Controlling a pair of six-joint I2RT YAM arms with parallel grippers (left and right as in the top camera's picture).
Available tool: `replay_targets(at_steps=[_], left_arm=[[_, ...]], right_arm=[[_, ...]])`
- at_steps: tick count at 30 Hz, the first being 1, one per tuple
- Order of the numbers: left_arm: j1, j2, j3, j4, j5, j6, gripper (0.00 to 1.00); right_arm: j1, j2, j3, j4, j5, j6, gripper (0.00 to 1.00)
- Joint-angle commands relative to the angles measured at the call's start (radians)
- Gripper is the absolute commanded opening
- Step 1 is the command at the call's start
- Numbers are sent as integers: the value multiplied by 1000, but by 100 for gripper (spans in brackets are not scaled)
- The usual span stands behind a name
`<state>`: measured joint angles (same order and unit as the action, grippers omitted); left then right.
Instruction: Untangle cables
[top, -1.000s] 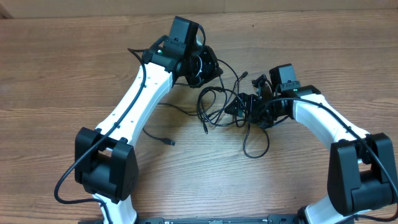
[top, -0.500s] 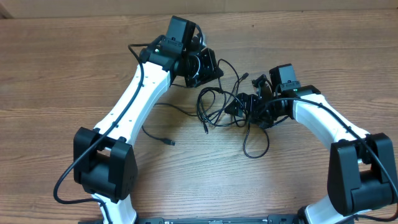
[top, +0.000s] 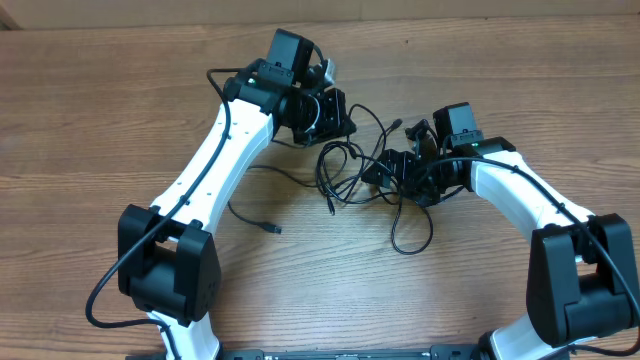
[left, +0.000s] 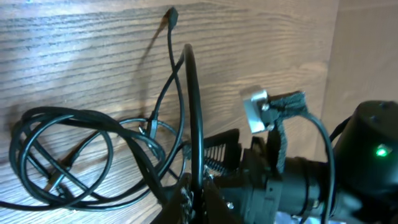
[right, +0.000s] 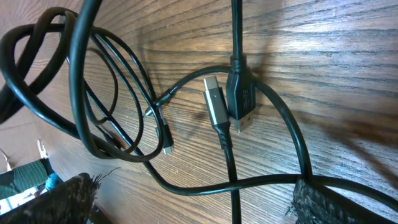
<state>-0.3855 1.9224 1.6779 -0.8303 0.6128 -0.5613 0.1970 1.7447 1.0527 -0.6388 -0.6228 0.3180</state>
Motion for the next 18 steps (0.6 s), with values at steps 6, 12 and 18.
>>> replay_targets(at_steps=[6,12,18], left_arm=[[8,-16,18,-16,-7,68,4],[40,-16,18,-19,-23,68,4],[167,-16,18,-56,-42,29,4]], right_arm=[[4,-10,-5,3,-33,82,100],[-7,-12,1,-3,-50,74,98],[-85,-43,53,-74,-97,-14,47]])
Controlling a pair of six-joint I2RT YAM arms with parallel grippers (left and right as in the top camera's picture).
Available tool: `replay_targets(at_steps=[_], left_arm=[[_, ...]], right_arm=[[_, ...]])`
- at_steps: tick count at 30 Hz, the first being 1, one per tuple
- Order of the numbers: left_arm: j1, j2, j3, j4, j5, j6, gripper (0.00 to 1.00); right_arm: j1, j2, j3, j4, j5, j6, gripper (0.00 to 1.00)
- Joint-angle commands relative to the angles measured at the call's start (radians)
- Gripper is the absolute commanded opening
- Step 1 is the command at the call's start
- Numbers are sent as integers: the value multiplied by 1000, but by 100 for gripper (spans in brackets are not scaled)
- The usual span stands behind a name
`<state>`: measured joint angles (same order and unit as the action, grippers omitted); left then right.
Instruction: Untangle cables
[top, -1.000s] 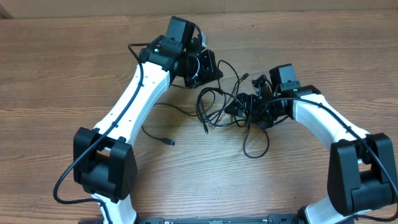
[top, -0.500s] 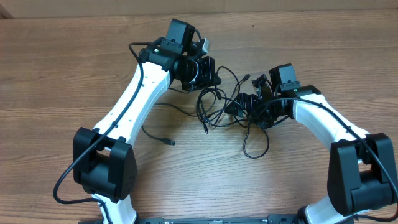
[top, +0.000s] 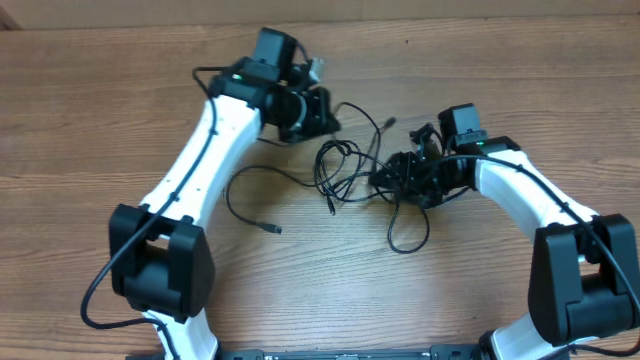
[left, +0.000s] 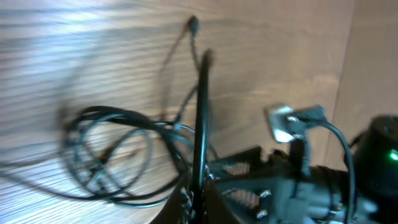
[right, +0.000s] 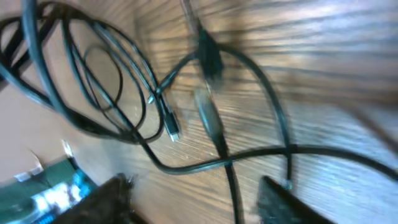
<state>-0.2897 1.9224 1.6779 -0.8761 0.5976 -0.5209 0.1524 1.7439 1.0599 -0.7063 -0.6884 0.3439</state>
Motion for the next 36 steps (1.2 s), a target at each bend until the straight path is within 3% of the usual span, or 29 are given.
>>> replay_targets(at_steps=[1,3,7,8,10,13,17,21,22,28,31,33,36], left_arm=[[99,-16,18,-19,-11,-18,4],[145,-16,18,-35,40,-17,4],[201,-15,18,-71,114,10,4],[205,-15,18,-82,109,21,4],[205,-15,17,-100,93,51,4],[189,-14,17,-116,27,63,4],[171,-13,17,-135,-94,65,4],[164,-13,17,-145,-119,73,4],[164,-13,17,-146,-118,73,4],[145,-13,17,-148,-118,73,4],[137,-13,17,-149,-119,81,4],[135,-13,17,-150,-117,84,4],[132,-13,17,-153,-118,85,4]], right_arm=[[-57,-51,52,-8,-31,-38,27],[-82,-59,54,-2,-31,-26,4],[-102,-59,54,13,-31,-8,4],[-102,-59,54,26,-32,-8,11],[-102,-59,54,53,-63,-7,39],[-103,-59,54,102,-155,-6,47],[-110,-59,54,151,-154,51,48],[-124,-59,54,151,-13,53,92],[-127,-59,54,145,60,53,99],[-156,-59,54,69,587,191,100],[-172,-59,54,40,753,241,100],[-183,-59,54,40,747,244,100],[-195,-59,54,65,476,195,100]])
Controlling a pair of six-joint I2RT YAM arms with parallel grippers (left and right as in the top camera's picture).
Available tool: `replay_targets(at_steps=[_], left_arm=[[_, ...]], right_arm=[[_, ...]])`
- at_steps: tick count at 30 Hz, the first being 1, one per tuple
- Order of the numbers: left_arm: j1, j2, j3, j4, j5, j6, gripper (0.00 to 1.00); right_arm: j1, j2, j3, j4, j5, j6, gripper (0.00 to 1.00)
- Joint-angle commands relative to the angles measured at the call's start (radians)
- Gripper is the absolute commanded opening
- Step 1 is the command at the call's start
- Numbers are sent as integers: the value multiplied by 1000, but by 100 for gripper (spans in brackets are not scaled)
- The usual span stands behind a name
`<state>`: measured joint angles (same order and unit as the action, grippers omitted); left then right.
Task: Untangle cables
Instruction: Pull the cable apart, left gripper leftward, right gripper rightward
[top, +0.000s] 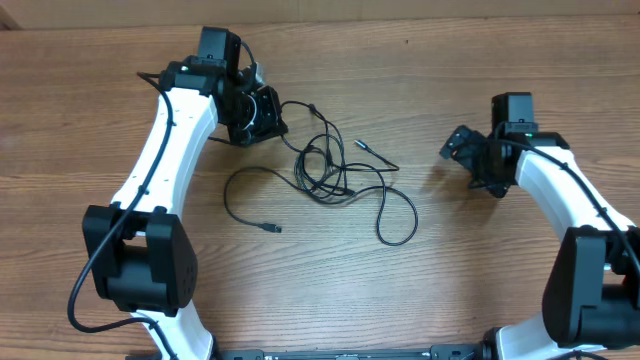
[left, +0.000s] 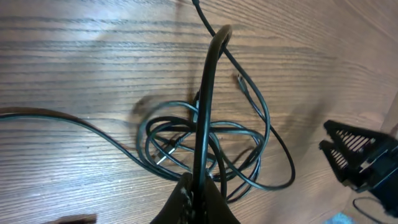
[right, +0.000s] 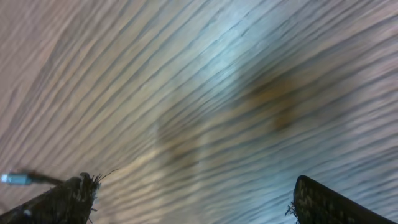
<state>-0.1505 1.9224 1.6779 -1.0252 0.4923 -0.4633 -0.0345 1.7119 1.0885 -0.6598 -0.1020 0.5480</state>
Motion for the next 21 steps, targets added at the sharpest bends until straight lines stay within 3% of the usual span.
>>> replay_targets(at_steps=[1,4,7,11,16,21], left_arm=[[-7,-13,17,-3,-13,31,4],[-8,-13,17,5,-13,31,4],[-8,-13,17,25,-12,30,4],[-8,-13,17,30,8,29,4],[-21,-13,17,24,26,30,4],[-48,-13,17,19,33,30,4]], right_arm=[[-7,-27,26,37,-269,-55,100],[5,-27,26,97,-645,-143,100],[40,-27,26,122,-740,-145,100],[121,-26,25,119,-661,-89,95],[223,-16,25,128,-457,129,94],[318,7,25,136,-242,164,94]])
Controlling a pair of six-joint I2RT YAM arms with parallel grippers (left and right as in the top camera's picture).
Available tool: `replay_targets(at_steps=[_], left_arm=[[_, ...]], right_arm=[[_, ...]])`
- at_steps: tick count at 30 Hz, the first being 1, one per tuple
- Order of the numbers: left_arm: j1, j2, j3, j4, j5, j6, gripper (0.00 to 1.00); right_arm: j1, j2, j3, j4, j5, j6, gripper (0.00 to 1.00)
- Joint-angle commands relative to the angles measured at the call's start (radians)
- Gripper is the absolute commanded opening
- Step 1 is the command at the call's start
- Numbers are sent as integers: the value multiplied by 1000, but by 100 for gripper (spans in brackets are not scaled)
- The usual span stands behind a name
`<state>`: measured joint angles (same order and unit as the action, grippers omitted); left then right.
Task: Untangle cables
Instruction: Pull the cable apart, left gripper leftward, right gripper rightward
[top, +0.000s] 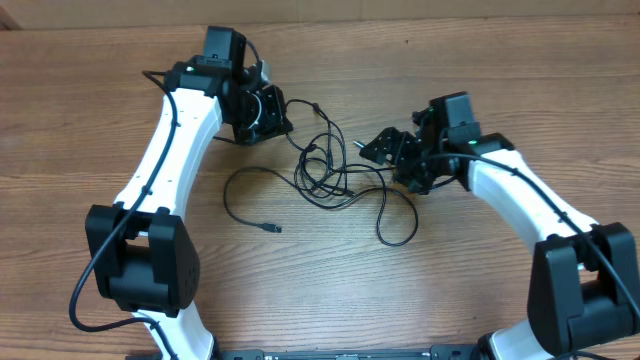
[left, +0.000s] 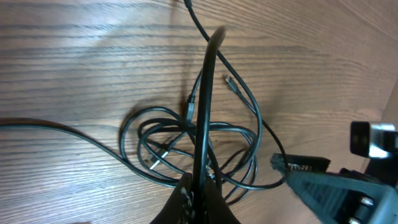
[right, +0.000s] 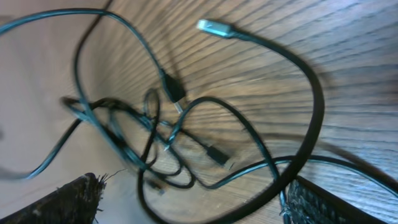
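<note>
A tangle of thin black cables (top: 325, 172) lies mid-table, also in the left wrist view as the tangle (left: 180, 146). My left gripper (top: 270, 113) sits left of it, shut on one black cable (left: 204, 99) that runs straight out from the left gripper (left: 200, 188). My right gripper (top: 393, 153) stands open at the tangle's right side. In the right wrist view the right gripper (right: 199, 202) has loops of cable between its spread fingers (right: 71, 200), and a silver plug (right: 213, 27) lies beyond.
One cable curls off to the left and ends in a plug (top: 271, 229). A single loop (top: 397, 218) hangs toward the front. Bare wooden table (top: 470, 290) surrounds the cables. The cardboard wall (top: 400, 8) runs along the back.
My right gripper was far to the right over bare wood; now it is at the right side of the tangle, still open. The left gripper still holds its cable and has barely shifted.
Both grippers were close together at the tangle, the left holding a cable. The left was then further left, and later further still with the tangle spread out and the right gripper far off to the right. Now the right gripper is back at the tangle.
</note>
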<state>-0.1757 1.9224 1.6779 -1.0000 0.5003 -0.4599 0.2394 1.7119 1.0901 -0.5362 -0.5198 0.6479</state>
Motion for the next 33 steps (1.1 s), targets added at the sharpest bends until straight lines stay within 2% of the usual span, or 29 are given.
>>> replay_targets(at_steps=[1,6,9,11,14,16,18,19,23,26,33], left_arm=[[-29,-13,17,-10,25,26,4],[-53,-13,17,-16,34,26,4],[-57,-13,17,-16,97,26,4],[-57,-13,17,-16,156,27,4],[-57,-13,17,-16,210,27,4],[-56,-13,17,-16,245,27,4],[-56,-13,17,-13,259,27,4],[-55,-13,17,-12,257,27,4],[-40,-13,17,-17,259,27,4],[-19,-13,17,-24,283,29,4],[50,-13,17,31,535,97,4]], right_arm=[[61,14,24,16,191,68,94],[115,49,24,55,190,93,93],[131,77,24,77,204,93,87],[133,92,23,79,218,92,72],[132,101,22,76,233,92,42],[132,101,22,75,236,92,28],[131,101,22,75,236,80,7],[127,101,22,73,236,76,4],[90,101,22,40,234,74,4],[40,101,22,-1,195,22,4],[-77,101,22,-119,175,-58,4]])
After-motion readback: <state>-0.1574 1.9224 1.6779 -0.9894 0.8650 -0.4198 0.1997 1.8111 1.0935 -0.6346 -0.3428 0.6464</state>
